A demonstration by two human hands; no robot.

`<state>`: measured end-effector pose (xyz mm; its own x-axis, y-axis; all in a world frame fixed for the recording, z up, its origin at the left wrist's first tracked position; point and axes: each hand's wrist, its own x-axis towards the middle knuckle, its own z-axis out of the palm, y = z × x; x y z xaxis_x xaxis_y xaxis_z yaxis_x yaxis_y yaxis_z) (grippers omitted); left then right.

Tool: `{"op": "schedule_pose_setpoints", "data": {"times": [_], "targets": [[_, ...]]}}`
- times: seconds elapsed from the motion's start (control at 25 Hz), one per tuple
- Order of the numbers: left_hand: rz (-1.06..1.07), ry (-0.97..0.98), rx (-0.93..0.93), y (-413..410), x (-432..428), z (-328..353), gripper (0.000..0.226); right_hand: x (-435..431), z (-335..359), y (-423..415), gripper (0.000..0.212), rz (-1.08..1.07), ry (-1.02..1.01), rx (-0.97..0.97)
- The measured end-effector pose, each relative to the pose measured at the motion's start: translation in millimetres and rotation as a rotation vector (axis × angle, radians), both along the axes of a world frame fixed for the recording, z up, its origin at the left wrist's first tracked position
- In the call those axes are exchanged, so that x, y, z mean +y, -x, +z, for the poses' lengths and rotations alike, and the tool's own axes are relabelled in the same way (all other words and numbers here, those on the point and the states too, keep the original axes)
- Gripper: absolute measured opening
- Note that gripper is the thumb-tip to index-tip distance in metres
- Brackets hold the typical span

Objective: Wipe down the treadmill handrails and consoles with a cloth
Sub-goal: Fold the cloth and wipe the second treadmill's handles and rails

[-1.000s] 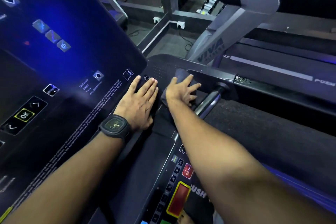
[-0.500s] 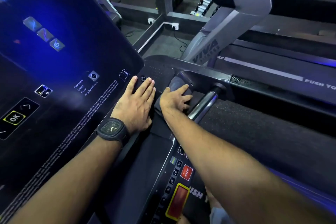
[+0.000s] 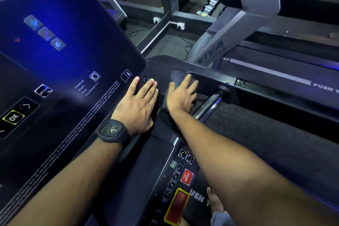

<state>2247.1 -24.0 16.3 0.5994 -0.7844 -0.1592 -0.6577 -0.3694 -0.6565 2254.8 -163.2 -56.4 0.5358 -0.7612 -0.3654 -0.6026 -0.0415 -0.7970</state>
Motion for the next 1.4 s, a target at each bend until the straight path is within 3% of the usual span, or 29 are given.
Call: {"op": "schedule_pose_setpoints", "data": {"times": [0.08,0.12,0.28,0.4,0.44,0.52,0.6,0.72,0.84,0.92,1.08,1.16,1.28,1.4], "targets": [[0.002,0.001,-0.004,-0.6,0.7,-0.5,0.09,-10.4,-4.5,0.2,0.075,-0.254,-0.272,0.065],[0.0,0.002,-0.003,-1.2,0.7,0.4,0.09,-2.4,0.7,2.4,0.077,-0.253,-0.327,0.102],[-0.002,0.0,-0.005,-2.7,-0.8,-0.5,0.091,8.8,1.5,6.0,0.076,0.074,0.0,-0.041],[0.007,-0.017,-0.003,-0.5,-1.2,-1.2,0.09,-21.8,-11.0,-2.4,0.074,-0.285,-0.306,0.037],[0.013,-0.016,0.001,-0.8,-1.1,-0.2,0.09,-13.0,-7.1,4.3,0.075,-0.257,-0.323,0.077],[0.007,-0.005,-0.006,-2.9,-1.4,0.1,0.089,17.6,0.4,12.9,0.075,-0.006,-0.121,0.125],[-0.002,-0.011,0.01,-1.9,-3.4,2.5,0.089,4.2,4.4,1.4,0.073,0.072,-0.036,0.068],[0.012,-0.005,0.003,0.5,-1.8,0.8,0.089,-16.8,5.3,-8.8,0.07,-0.131,-0.164,0.084],[0.019,0.002,0.02,-1.1,-2.8,1.9,0.089,18.2,2.3,8.9,0.075,-0.01,-0.158,0.157],[0.016,0.005,0.022,-2.1,-3.3,2.7,0.089,6.9,4.9,4.4,0.075,0.051,-0.119,0.099],[0.013,0.001,0.019,0.7,-2.3,2.2,0.089,-21.4,8.7,-11.3,0.068,-0.244,-0.242,0.088],[0.019,0.002,0.025,0.7,-2.7,4.6,0.089,8.7,8.1,3.1,0.071,-0.128,-0.198,0.13],[0.009,0.009,0.02,-1.7,-2.5,4.0,0.089,5.2,3.1,4.5,0.072,0.069,0.001,0.046],[0.015,-0.003,0.016,0.7,-2.4,2.5,0.091,-10.5,7.0,-5.7,0.073,-0.21,-0.237,0.114]]}}
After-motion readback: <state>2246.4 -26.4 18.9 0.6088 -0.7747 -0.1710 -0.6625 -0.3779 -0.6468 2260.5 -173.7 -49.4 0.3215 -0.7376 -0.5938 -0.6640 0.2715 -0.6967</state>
